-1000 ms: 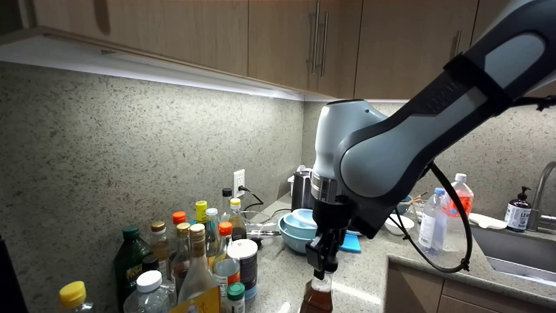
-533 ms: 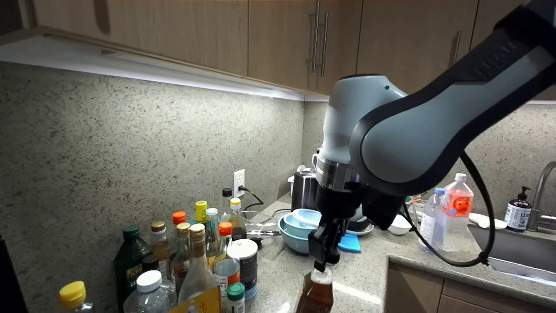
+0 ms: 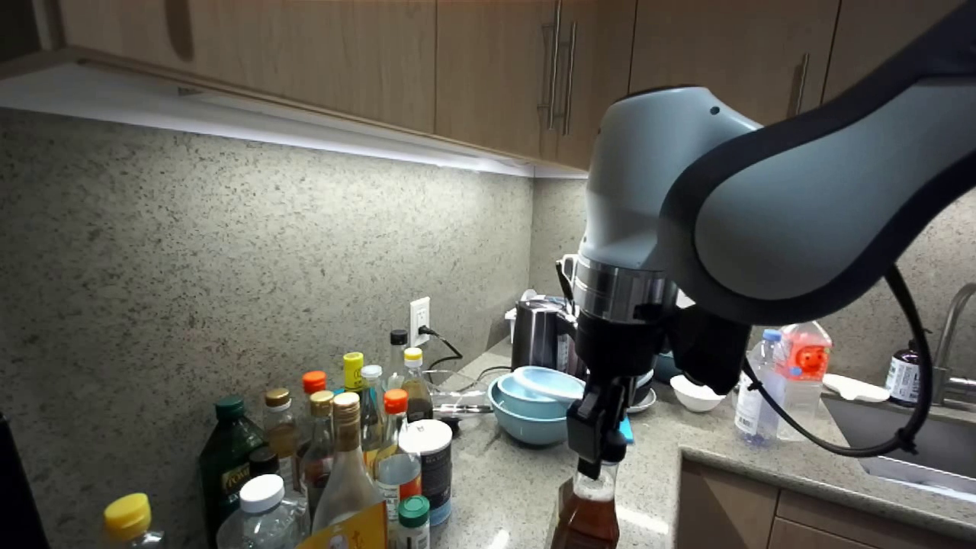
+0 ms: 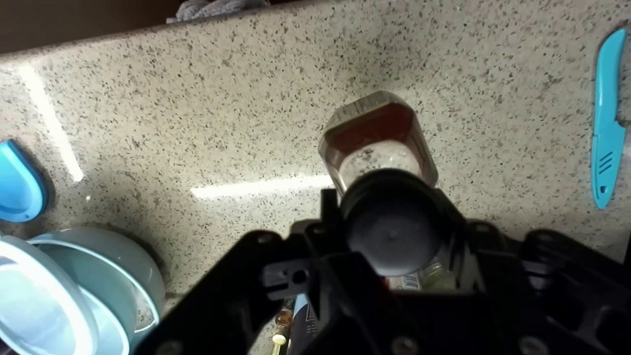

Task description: Move the bottle

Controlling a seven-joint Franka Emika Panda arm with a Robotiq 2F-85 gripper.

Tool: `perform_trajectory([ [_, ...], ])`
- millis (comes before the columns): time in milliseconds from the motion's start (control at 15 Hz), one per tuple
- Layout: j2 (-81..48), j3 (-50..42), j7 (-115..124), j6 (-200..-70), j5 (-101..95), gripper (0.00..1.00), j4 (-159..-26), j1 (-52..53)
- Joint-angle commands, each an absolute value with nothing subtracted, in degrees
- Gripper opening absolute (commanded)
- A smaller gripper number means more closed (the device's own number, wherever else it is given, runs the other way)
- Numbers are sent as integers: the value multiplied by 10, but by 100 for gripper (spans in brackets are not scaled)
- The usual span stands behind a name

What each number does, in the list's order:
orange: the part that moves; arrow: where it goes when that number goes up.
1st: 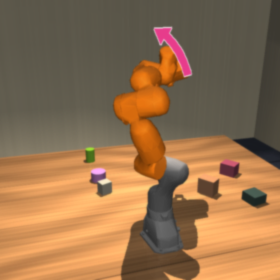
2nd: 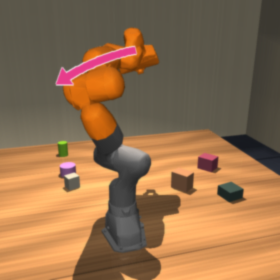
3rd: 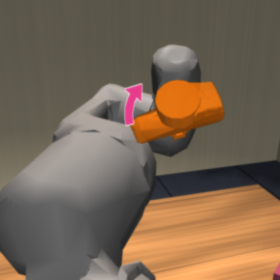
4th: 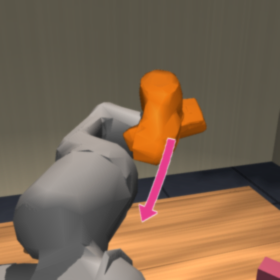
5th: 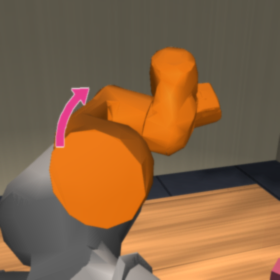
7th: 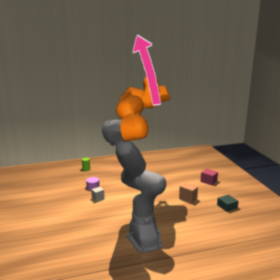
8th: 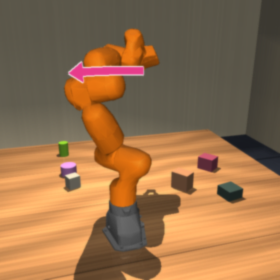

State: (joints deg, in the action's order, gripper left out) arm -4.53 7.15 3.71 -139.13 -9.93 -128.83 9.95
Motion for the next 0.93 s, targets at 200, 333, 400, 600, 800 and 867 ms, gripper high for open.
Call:
perform_trajectory([
  [200,-20,83,99,-1381,-174,21,-1314,114],
  [333,-24,86,112,-1378,-188,21,-1314,117],
  [400,-26,87,119,-1378,-196,21,-1314,119],
  [600,-30,89,134,-1376,-212,21,-1315,124],
  [800,-36,92,124,-1375,-205,21,-1313,126],
  [867,-40,93,112,-1386,-195,21,-1313,124],
])
